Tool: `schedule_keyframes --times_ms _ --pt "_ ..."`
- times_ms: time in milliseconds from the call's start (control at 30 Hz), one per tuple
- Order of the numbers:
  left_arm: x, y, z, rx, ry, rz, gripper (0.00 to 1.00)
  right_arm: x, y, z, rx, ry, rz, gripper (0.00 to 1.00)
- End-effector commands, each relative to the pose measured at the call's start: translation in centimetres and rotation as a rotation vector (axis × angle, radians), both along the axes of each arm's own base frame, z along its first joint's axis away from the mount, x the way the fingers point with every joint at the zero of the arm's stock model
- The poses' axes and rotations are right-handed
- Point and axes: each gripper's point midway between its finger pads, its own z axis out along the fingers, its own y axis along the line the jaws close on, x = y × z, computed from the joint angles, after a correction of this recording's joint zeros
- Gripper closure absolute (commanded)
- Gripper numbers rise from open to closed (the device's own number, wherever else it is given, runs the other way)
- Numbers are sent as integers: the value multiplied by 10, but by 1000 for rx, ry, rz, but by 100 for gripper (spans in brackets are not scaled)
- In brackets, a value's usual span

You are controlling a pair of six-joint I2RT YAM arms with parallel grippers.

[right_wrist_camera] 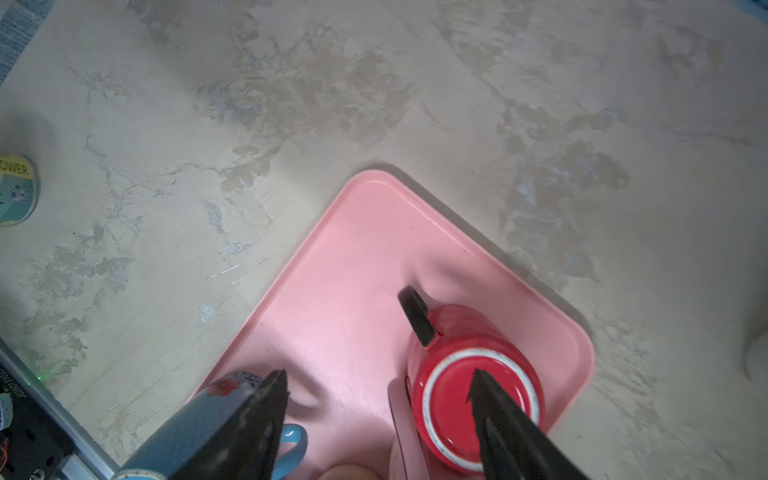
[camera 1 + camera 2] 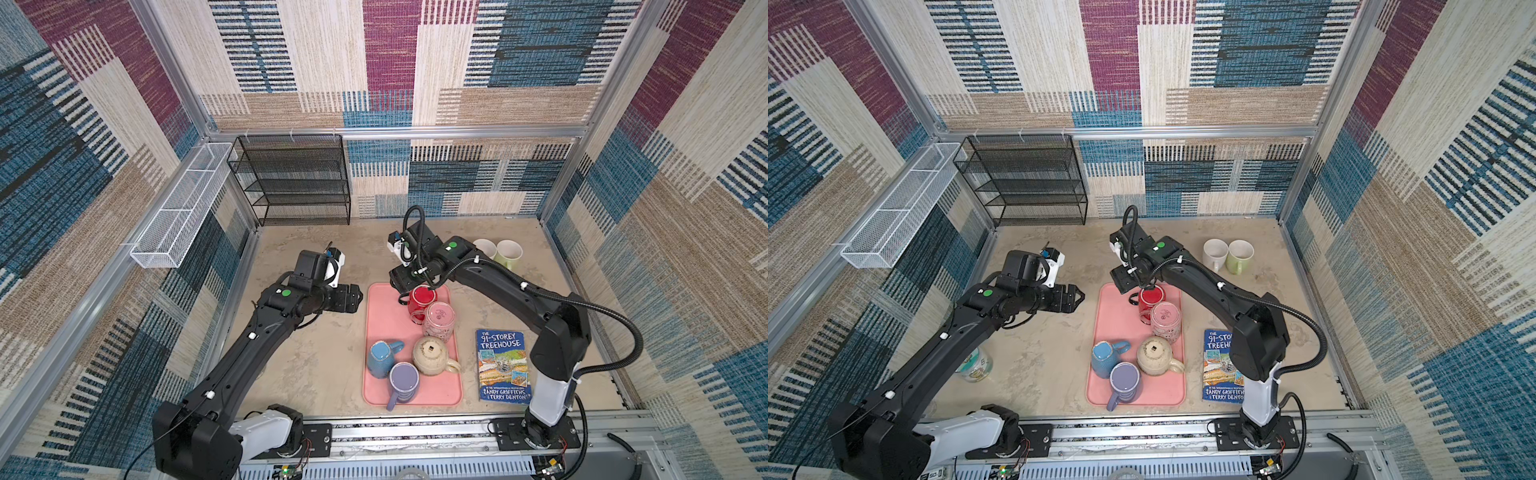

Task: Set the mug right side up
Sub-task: 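Lower the right gripper and close it on the red mug's base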

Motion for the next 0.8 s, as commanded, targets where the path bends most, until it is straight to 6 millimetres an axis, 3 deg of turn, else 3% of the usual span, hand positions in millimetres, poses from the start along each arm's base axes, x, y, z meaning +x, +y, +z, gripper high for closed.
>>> schedule_keyframes --times_ms 0,100,200,300,567,767 --pt "1 -10 -1 24 23 -53 16 6 -24 5 7 -49 -75 25" --pt "9 -18 -6 39 53 -66 20 1 -52 -12 -18 -30 -129 24" --pt "18 -28 -12 53 76 -81 30 -5 -68 -29 -31 -16 -151 23" --pt "27 -37 -19 70 101 -94 32 -4 -78 -42 -70 -14 -176 21" --pt "50 -52 -29 87 135 -97 33 -2 -78 -62 -106 10 -167 20" --pt "57 -60 -40 88 165 -100 32 -1 -72 -75 -112 44 -154 20"
